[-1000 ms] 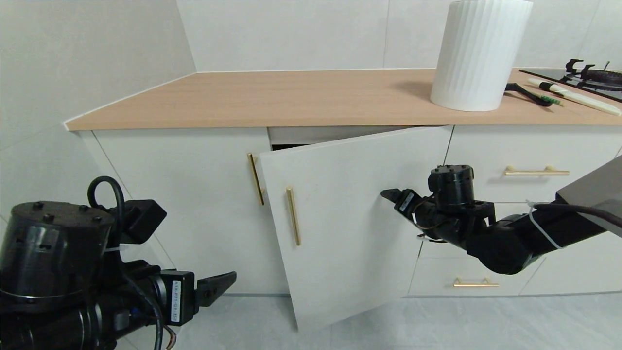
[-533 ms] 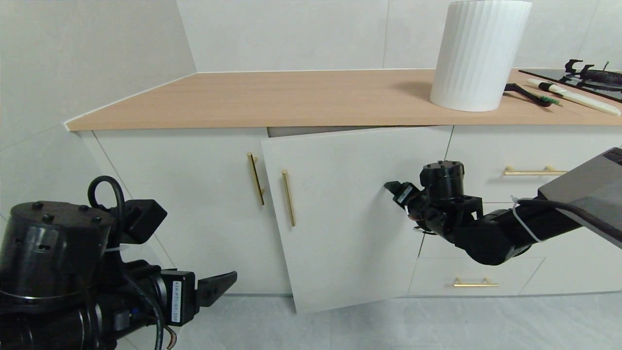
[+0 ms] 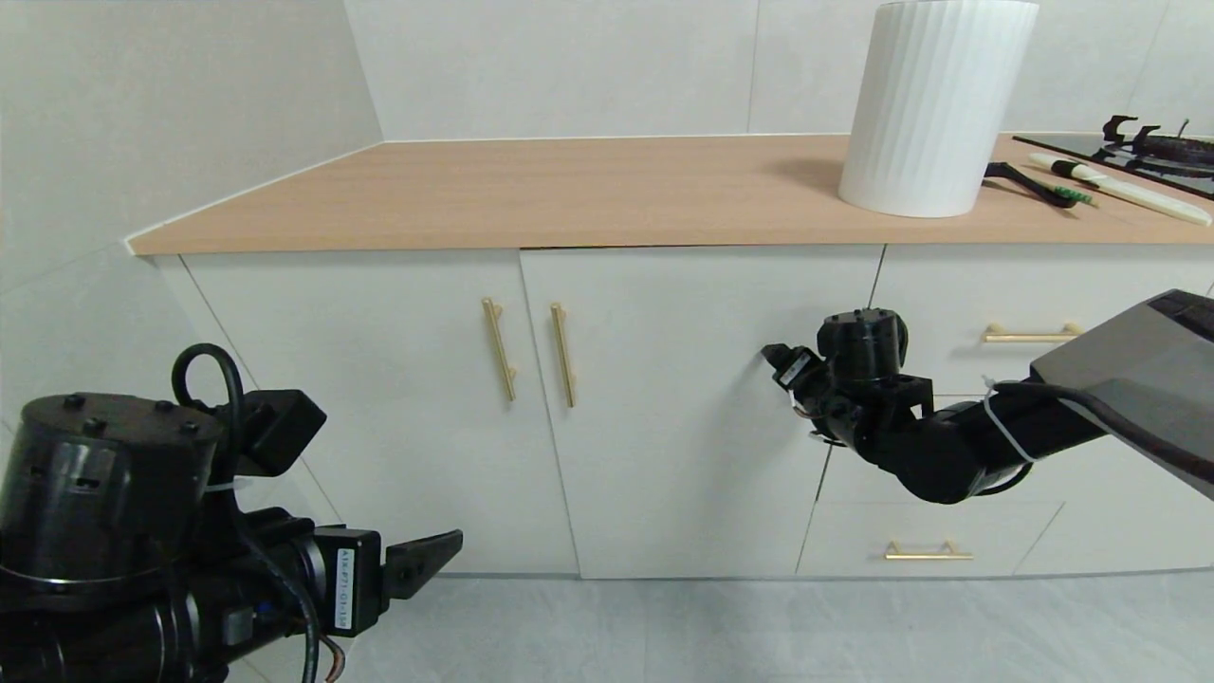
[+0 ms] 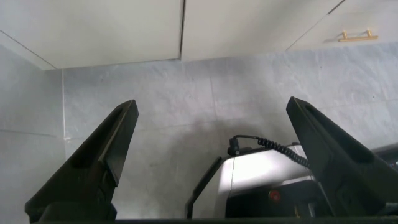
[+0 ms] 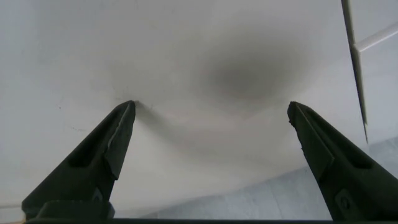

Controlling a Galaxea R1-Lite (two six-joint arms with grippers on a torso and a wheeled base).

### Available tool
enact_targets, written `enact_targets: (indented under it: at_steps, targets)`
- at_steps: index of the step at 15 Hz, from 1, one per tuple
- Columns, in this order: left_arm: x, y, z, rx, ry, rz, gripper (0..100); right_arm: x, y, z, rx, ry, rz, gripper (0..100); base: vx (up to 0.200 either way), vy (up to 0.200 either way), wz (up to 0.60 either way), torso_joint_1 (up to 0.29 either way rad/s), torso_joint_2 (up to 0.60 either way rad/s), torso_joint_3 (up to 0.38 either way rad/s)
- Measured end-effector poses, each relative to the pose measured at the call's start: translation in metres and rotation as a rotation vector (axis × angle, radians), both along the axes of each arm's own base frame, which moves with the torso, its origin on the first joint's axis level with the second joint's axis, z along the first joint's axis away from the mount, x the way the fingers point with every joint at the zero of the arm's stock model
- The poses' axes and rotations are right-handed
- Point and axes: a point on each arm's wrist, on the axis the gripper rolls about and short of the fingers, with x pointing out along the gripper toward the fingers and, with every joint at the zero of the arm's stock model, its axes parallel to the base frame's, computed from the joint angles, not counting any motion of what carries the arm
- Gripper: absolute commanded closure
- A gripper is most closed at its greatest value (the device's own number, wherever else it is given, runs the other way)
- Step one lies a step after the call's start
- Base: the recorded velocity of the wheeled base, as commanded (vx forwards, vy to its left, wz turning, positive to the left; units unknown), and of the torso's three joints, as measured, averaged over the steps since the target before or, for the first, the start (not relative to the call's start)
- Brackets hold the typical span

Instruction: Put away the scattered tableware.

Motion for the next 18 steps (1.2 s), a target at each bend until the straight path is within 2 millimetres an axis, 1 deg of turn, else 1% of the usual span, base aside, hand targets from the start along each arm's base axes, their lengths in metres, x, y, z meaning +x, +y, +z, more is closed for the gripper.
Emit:
enact_targets:
  at_steps: [8, 11, 13, 16, 18]
  targets:
    - [0.000, 0.000, 0.000, 0.001, 0.001, 0.000, 0, 0.006, -0.007, 0.001, -0.006, -0.001, -0.034, 0, 0.000, 0.000, 0.00, 0.000, 0.00, 0.000]
    - [0.001, 0.000, 0.000, 0.001, 0.001, 0.001, 0, 0.000, -0.010, 0.001, -0.003, 0.008, -0.017, 0, 0.000, 0.000, 0.00, 0.000, 0.00, 0.000]
    - [0.001, 0.000, 0.000, 0.001, -0.003, 0.009, 0, -0.014, -0.011, 0.008, 0.007, 0.019, 0.044, 0, 0.000, 0.000, 0.00, 0.000, 0.00, 0.000]
    - [0.005, 0.010, 0.007, -0.020, -0.063, 0.080, 0, -0.051, -0.024, 0.040, -0.036, -0.023, 0.124, 0, 0.000, 0.000, 0.00, 0.000, 0.00, 0.000]
    - [0.001, 0.019, 0.011, -0.027, -0.106, 0.142, 0, -0.084, -0.039, 0.064, -0.121, -0.072, 0.161, 0, 0.000, 0.000, 0.00, 0.000, 0.00, 0.000]
